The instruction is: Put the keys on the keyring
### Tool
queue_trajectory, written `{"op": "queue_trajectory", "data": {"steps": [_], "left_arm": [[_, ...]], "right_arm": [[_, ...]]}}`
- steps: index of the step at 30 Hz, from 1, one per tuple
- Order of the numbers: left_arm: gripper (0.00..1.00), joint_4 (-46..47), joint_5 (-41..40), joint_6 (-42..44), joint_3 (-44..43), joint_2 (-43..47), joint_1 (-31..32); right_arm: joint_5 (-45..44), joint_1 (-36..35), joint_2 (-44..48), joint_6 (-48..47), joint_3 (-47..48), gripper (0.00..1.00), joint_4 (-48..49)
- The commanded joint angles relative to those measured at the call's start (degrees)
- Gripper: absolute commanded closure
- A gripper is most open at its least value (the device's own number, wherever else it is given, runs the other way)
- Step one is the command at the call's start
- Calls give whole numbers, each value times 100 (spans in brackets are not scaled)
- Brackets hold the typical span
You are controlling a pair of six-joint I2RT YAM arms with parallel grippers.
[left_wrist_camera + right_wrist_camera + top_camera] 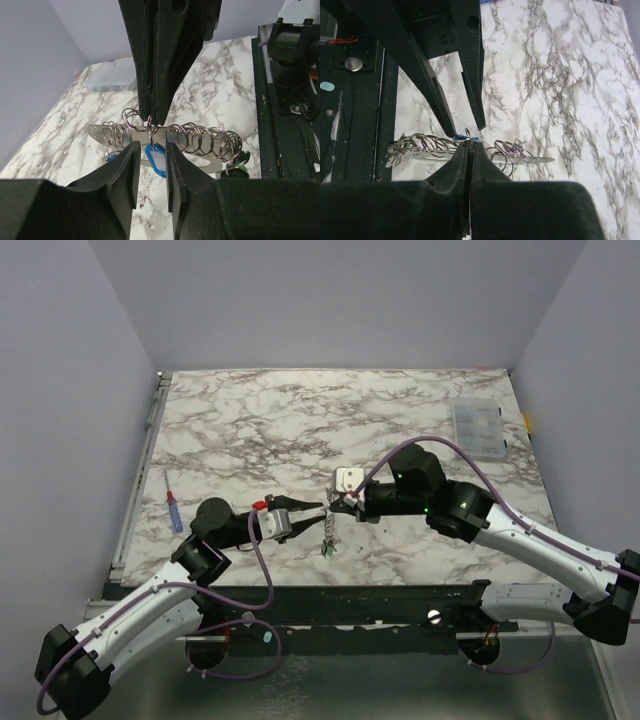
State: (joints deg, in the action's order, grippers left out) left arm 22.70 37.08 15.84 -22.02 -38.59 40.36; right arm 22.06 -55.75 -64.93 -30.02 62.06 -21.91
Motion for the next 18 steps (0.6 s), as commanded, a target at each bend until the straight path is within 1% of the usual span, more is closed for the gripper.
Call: {"op": "queue_trajectory", "data": {"steps": [1, 7, 18], "left_arm": [[69, 299, 168, -212, -24, -69, 7], [69, 345, 90, -224, 5, -85, 6], [75, 423, 87, -289, 5, -189, 0]], "right_arm": [[112, 11, 34, 58, -4, 100, 249], [139, 11, 33, 58, 6, 99, 249], [265, 11, 32, 67, -3, 99, 301]]}}
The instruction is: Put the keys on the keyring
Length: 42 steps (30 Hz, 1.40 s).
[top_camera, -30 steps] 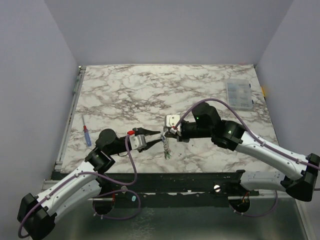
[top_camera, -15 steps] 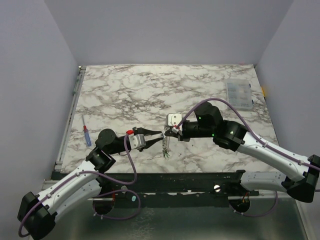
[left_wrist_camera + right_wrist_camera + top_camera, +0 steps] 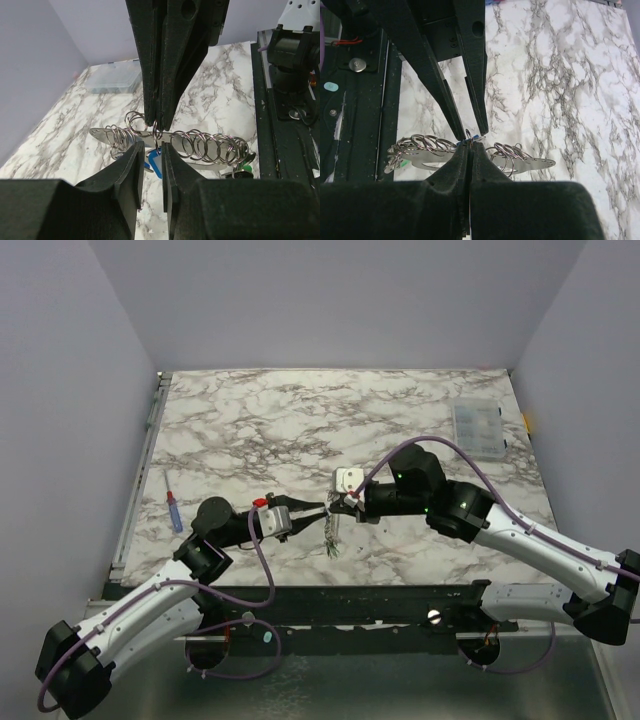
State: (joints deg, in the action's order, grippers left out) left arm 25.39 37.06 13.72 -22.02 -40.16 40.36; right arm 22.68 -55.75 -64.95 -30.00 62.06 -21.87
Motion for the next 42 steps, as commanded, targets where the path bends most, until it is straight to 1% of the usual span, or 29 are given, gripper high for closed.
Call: {"op": "queue_trajectory", "data": {"steps": [1, 2, 3, 6, 7, 25, 37, 38, 40, 41, 42], "left_arm": [[76, 163, 84, -86, 5, -38, 6], [77, 179, 80, -95, 5, -47, 5], [80, 191, 82, -109, 14, -59, 4], [98, 224, 116, -103, 22, -49, 7], [100, 237, 133, -90, 29, -34, 4], [100, 691, 227, -295, 163, 107, -4], [100, 957, 281, -448, 182, -2, -17], [97, 959, 299, -449, 185, -8, -16], [73, 959, 346, -427, 197, 22, -19], [64, 959, 361, -409, 205, 51, -19], [58, 959, 349, -383, 214, 94, -19]], "right_arm": [[217, 11, 39, 69, 3, 99, 295], [218, 11, 43, 73, 4, 99, 289], [215, 10, 50, 73, 4, 99, 288], [227, 11, 85, 64, -33, 99, 305], [240, 11, 101, 64, -43, 99, 312], [-68, 11, 864, 73, -626, 99, 1341], [17, 11, 940, 125, -707, 99, 1499], [24, 11, 937, 126, -712, 99, 1508], [18, 11, 944, 126, -710, 99, 1510], [18, 11, 960, 132, -706, 99, 1510], [7, 11, 983, 134, -711, 99, 1514]]}}
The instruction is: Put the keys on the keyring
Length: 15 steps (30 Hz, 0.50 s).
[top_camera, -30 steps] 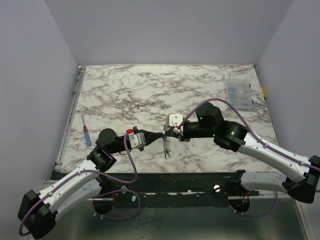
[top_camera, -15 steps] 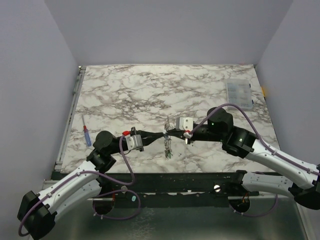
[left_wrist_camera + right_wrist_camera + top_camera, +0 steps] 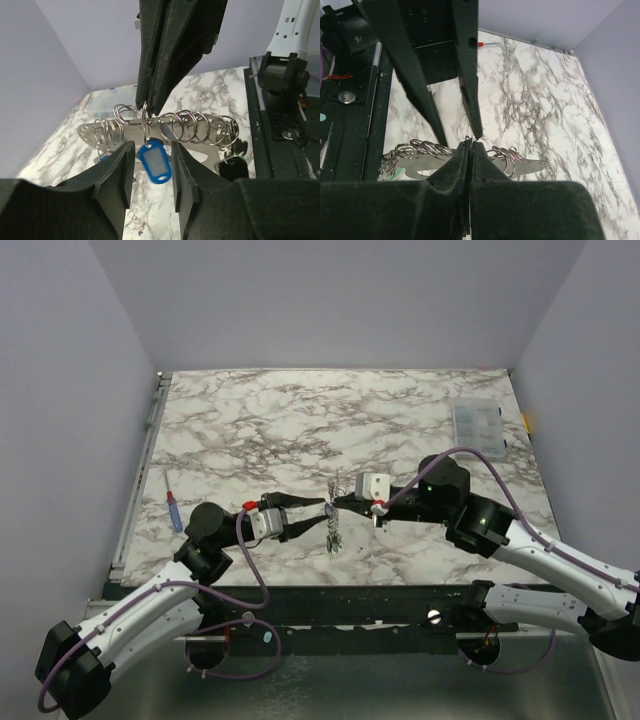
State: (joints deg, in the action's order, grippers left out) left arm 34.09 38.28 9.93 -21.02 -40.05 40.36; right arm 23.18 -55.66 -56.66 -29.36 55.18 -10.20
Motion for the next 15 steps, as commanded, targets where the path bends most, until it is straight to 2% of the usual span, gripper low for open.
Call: {"op": "queue_trajectory", "data": {"steps": [1, 5, 10, 15], "left_arm": [[54, 97, 215, -1, 123, 115, -31], [50, 200, 249, -3, 170, 301, -49], [51, 414, 350, -138, -19, 294, -46], [55, 415, 918, -257, -500, -45, -47]], "right_arm": [[-61, 2, 180, 78, -35, 99, 358], [-211, 2, 400, 124, -241, 99, 556], [-109, 2, 859, 278, -756, 99, 1202], [115, 2, 1378, 617, -1532, 99, 2105]]}}
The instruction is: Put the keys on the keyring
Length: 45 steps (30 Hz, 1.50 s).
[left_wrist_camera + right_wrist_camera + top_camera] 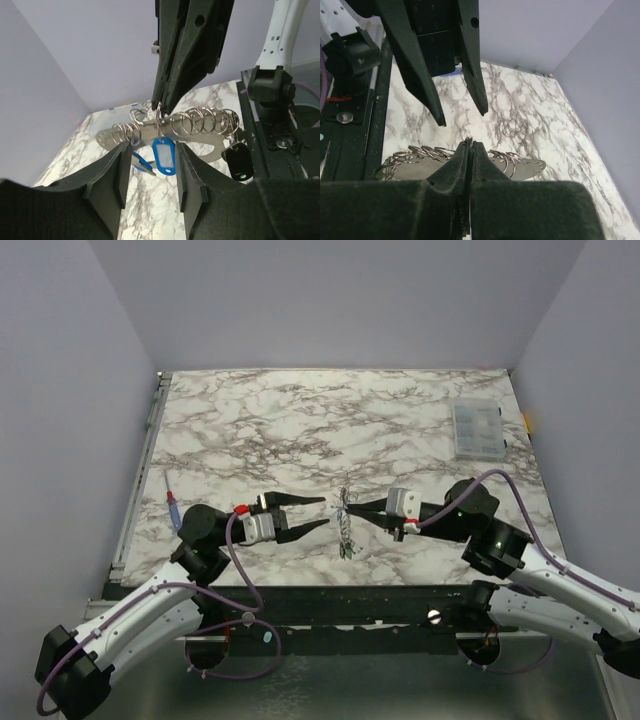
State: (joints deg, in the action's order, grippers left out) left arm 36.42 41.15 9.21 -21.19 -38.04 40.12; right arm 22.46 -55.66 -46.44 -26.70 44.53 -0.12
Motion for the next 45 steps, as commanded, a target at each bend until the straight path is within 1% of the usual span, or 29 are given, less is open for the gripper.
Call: {"op": "queue_trajectory", "data": {"steps": [1, 3, 8, 14, 18, 21, 25, 27, 30, 35, 42, 45], "left_arm": [[56, 187, 764, -246, -589, -347, -28], [55, 183, 989, -360, -770, -504, -23], [57, 181, 1190, -568, -1051, -713, -22], [57, 177, 1516, -892, -1145, -663, -24], [58, 163, 1676, -1082, -1153, -731, -23], [61, 159, 1587, -998, -1063, -761, -7], [62, 167, 1468, -948, -993, -788, 58], [62, 163, 1438, -769, -986, -832, 102], [65, 171, 1416, -680, -1014, -924, 173], [67, 181, 1243, -501, -994, -1028, 322], [74, 222, 1059, -347, -949, -1159, 395], [75, 230, 988, -299, -925, -1186, 408]], "right_arm": [[222, 2, 465, 464, -648, 99, 1370], [246, 2, 681, 687, -1046, 99, 2032], [174, 2, 1005, 1246, -2042, 99, 3829], [50, 2, 1002, 1668, -2615, 99, 5183], [-18, 2, 939, 1881, -2791, 99, 5798], [107, 2, 864, 2034, -2782, 99, 5951], [181, 2, 748, 2057, -2729, 99, 5941], [221, 2, 674, 2046, -2701, 100, 5923], [263, 2, 559, 2042, -2684, 99, 5964], [373, 6, 424, 2072, -2657, 100, 6050], [459, -4, 337, 2088, -2603, 99, 6017], [467, -3, 328, 2089, -2584, 99, 5970]]}}
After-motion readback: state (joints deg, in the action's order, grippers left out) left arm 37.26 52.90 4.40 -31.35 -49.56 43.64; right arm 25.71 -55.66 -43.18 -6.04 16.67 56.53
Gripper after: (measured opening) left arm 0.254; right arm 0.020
